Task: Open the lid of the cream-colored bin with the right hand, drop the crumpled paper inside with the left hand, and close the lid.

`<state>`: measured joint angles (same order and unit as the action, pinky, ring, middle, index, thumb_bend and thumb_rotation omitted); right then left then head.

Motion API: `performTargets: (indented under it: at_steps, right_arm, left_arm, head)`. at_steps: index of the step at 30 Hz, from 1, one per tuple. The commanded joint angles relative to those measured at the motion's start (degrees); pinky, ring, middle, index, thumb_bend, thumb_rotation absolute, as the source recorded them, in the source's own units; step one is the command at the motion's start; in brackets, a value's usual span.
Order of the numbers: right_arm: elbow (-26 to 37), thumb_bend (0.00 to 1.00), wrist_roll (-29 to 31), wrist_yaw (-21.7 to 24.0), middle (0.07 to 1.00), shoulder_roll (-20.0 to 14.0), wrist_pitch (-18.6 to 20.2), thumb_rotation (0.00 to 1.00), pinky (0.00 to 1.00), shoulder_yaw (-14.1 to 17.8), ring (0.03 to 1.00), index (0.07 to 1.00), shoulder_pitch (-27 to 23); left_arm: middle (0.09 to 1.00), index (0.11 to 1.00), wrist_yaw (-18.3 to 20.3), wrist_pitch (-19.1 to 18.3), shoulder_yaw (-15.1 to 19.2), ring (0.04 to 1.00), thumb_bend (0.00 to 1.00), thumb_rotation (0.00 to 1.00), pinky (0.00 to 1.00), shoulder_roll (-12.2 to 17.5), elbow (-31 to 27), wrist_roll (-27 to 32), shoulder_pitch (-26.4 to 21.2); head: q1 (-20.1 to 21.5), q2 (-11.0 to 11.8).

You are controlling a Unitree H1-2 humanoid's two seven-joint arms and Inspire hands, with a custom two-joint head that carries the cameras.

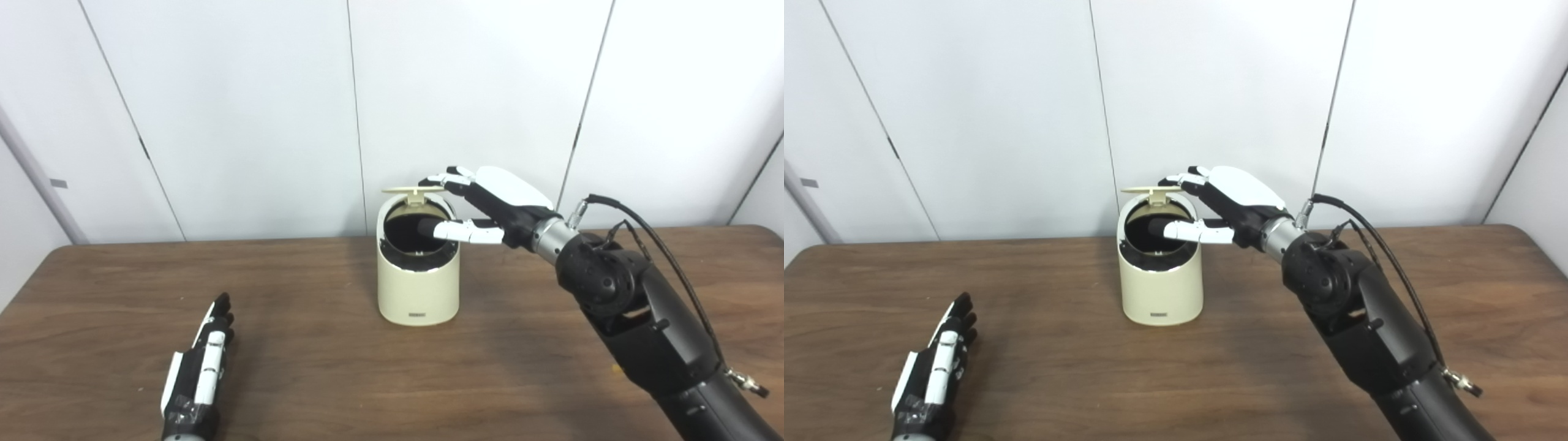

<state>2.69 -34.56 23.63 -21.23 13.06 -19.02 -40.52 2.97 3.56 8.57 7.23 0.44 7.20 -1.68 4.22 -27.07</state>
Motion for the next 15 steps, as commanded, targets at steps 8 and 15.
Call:
performTargets:
  at_steps: [8, 15]
  right_arm:
    - [5.2, 0.58, -2.3, 0.7, 0.908, -1.7, -3.6, 0.96, 0.95, -0.6, 0.995, 0.873, 0.2]
    - [5.7, 0.57, -3.0, 1.0, 0.908, -1.6, -4.4, 0.97, 0.98, -0.9, 0.994, 0.869, 1.4]
  left_arm:
    - [1.0, 0.993, 0.0, -0.1, -1.2, 1.0, 0.49, 0.87, 1.0, -1.4, 1.1, 0.1, 0.8]
    - [1.0, 0.988, 0.2, 0.2, -1.1, 0.999, 0.47, 0.85, 1.0, -1.4, 1.6, 0.4, 0.7]
  head:
    - [-0.1, -0.5]
    - [-0.2, -0.7]
